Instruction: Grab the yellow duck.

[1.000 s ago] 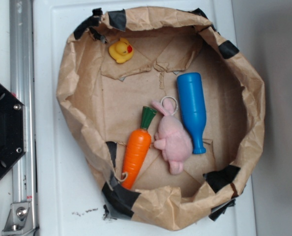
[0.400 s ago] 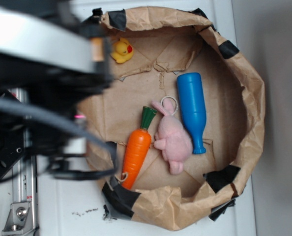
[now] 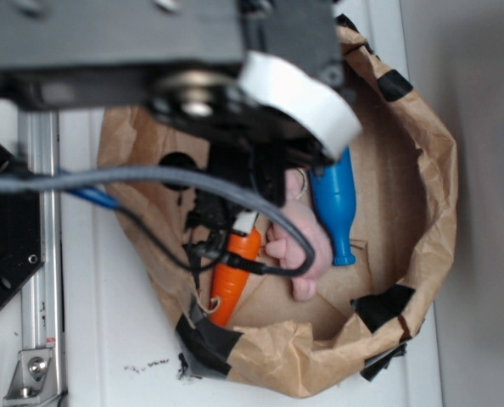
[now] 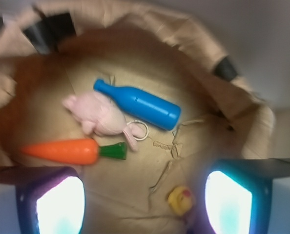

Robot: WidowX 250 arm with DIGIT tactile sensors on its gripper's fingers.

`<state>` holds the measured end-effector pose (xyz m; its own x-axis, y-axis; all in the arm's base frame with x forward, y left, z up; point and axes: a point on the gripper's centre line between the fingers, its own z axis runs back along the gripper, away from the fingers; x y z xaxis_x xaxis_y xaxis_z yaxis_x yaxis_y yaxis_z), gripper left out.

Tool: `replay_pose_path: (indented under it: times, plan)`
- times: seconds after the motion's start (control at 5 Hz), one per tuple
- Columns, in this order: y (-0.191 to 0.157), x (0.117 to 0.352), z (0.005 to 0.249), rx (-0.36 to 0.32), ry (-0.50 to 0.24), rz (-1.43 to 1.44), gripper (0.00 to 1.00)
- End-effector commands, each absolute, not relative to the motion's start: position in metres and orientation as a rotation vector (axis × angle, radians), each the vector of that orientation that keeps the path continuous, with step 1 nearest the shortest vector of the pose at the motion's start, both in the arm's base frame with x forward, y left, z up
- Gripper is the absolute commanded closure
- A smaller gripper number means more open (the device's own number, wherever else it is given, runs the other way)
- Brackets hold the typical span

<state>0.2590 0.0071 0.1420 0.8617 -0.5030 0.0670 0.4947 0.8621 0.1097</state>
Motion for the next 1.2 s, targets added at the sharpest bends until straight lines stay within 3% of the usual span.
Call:
replay_pose_path:
  times: [0.0,0.2,0.4,1.0]
  plan:
    - [0.022,0.251,0.100,0.214,-0.177,-0.693,0.00]
    - [0.030,0.237,0.093,0.238,-0.195,-0.767,0.00]
    - [0.050,0.233,0.080,0.263,-0.158,-0.730,0.00]
    - [0.068,0.237,0.069,0.219,-0.120,-0.701,0.00]
